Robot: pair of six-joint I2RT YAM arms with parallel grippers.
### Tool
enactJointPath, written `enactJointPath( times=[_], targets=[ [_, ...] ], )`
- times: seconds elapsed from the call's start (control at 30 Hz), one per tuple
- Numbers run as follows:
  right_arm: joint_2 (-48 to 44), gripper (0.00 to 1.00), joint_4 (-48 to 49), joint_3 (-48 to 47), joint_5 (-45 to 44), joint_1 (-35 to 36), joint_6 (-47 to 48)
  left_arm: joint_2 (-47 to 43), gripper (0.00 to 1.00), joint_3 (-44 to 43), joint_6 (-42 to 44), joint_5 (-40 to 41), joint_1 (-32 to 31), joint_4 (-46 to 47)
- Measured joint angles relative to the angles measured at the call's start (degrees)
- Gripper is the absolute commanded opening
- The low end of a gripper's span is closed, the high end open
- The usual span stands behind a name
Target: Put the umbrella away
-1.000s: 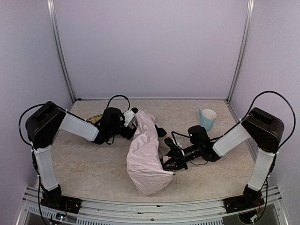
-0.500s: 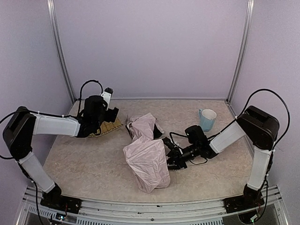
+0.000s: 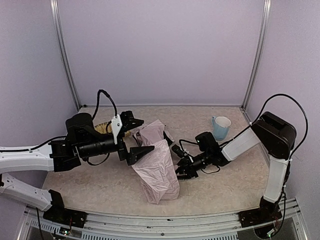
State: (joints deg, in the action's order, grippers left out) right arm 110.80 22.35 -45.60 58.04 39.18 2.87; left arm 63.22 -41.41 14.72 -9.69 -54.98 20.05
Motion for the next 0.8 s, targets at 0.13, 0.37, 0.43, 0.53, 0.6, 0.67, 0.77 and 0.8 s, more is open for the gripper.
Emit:
enactJointPath(
  times=[0.13, 0.37, 0.43, 0.53, 0.6, 0.67, 0.77, 0.8],
  targets=[
    [0.1, 0.00, -0.5, -0.2, 0.0, 0.0, 0.0, 8.2, 0.99, -0.8, -0.3, -0.7, -1.5, -3.8],
    [0.1, 0.00, -1.1, -0.3, -0.2, 0.2, 0.2, 19.1, 0.12, -7.3, -1.7, -3.6, -0.9, -8.4],
    [0.1, 0.00, -1.4, -0.3, -0.1, 0.6, 0.5, 21.5, 0.04, -9.8, -3.3, -3.5, 0.6, -8.3],
    [-0.4, 0.00, -1.5, 0.1, 0.0, 1.0, 0.8, 26.6, 0.00, -14.0, -5.6, -1.9, 5.4, -7.4],
    [-1.5, 0.00, -1.4, 1.3, 0.0, 1.2, 0.7, 30.8, 0.00, -16.4, -7.1, -1.1, 8.5, -7.4],
    [-2.7, 0.00, -1.2, 2.6, -0.1, 1.4, 0.3, 36.7, 0.00, -18.6, -8.2, -0.6, 11.0, -7.7],
    [-3.3, 0.00, -0.7, 3.4, -0.3, 1.6, -0.4, 45.1, 0.00, -19.4, -9.5, -0.6, 12.1, -8.4],
    [-3.3, 0.00, -0.4, 3.6, -0.3, 1.6, -0.9, 47.4, 0.00, -19.4, -9.9, -0.8, 12.1, -8.9]
  ],
)
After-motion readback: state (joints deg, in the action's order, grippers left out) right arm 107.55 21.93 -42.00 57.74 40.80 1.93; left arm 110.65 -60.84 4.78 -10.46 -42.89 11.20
